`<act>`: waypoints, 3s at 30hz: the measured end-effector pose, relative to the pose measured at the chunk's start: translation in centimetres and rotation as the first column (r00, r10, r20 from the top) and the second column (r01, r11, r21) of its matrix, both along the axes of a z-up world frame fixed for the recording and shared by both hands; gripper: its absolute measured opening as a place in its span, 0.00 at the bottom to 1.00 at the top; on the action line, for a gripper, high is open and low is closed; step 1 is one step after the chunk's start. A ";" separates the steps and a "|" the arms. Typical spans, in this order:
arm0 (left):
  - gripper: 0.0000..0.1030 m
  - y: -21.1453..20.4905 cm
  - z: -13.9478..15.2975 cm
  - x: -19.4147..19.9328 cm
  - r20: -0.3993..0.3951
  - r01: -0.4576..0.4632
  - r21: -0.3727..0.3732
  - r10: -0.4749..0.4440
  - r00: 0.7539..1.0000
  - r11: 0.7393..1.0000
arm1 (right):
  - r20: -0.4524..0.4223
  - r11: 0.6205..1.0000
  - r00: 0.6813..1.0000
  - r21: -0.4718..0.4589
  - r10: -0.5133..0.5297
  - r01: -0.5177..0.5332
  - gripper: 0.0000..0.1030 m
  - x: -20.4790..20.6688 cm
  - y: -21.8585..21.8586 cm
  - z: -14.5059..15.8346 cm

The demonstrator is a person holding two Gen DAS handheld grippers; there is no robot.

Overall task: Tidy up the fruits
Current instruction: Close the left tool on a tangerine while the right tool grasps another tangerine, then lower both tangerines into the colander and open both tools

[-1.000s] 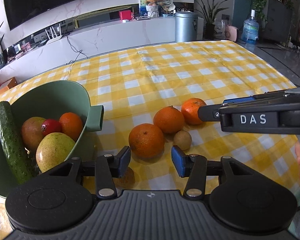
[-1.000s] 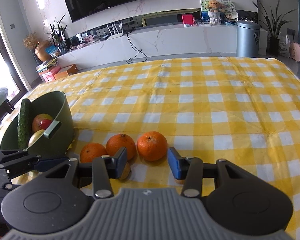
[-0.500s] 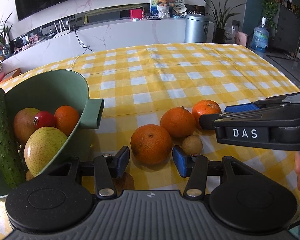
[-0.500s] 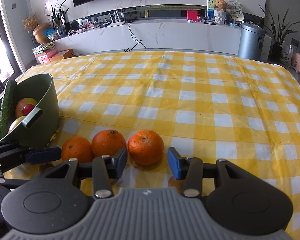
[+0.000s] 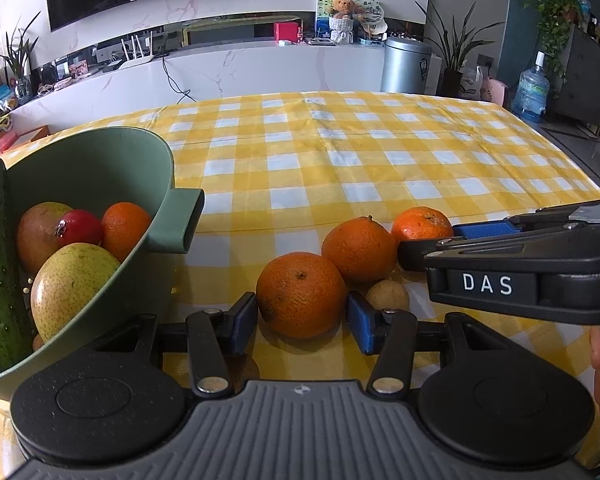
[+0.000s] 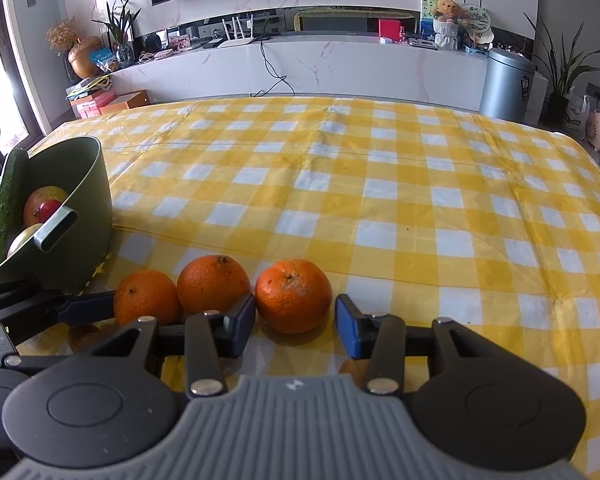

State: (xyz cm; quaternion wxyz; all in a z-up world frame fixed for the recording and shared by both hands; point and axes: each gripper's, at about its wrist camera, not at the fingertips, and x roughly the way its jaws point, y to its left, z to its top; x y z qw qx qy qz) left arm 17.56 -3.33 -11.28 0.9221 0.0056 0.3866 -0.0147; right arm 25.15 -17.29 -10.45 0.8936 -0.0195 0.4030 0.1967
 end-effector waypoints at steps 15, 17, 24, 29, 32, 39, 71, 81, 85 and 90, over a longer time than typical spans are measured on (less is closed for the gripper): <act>0.50 -0.1 1.0 -0.6 0.036 0.021 -0.016 -0.020 0.999 1.000 | 0.057 0.999 0.998 -0.032 -0.001 0.003 0.35 -0.7 0.3 0.8; 0.50 -0.2 1.4 -0.9 0.039 0.024 -0.018 -0.024 0.999 1.000 | 0.075 0.999 0.997 -0.036 -0.011 0.014 0.35 -0.9 0.2 1.2; 0.50 -0.5 3.5 -2.2 0.055 0.045 -0.020 -0.044 0.998 0.999 | 0.126 0.999 0.992 -0.025 -0.034 0.037 0.35 -1.8 -0.2 2.4; 0.50 -0.1 5.2 -3.1 0.049 0.051 -0.041 -0.049 0.998 0.998 | 0.155 0.999 0.987 -0.001 -0.041 0.041 0.35 -2.9 -0.6 3.4; 0.50 0.5 6.2 -3.5 0.051 0.044 -0.063 -0.041 0.998 0.997 | 0.172 0.999 0.984 0.010 -0.039 0.037 0.35 -3.6 -0.8 3.9; 0.50 2.9 8.6 -4.1 0.048 -0.025 -0.105 0.030 0.998 0.994 | 0.202 0.999 0.979 0.044 -0.012 0.004 0.35 -5.4 -0.3 5.2; 0.50 15.8 7.8 -2.0 -0.082 -0.245 -0.257 0.232 0.969 0.935 | 0.176 0.935 0.919 -0.023 0.351 -0.353 0.00 -5.5 13.7 9.1; 0.51 16.1 7.2 -2.1 -0.132 -0.225 -0.256 0.197 0.971 0.940 | 0.069 0.954 0.955 0.069 0.288 -0.292 0.04 -5.2 10.9 8.7; 0.51 15.8 6.8 -2.2 -0.168 -0.236 -0.222 0.201 0.965 0.946 | -0.036 0.952 0.955 0.105 0.294 -0.289 0.05 -7.4 9.2 7.6; 0.51 15.9 6.1 -2.1 -0.197 -0.251 -0.186 0.214 0.957 0.950 | -0.104 0.957 0.954 0.108 0.282 -0.271 0.11 -10.7 8.0 6.1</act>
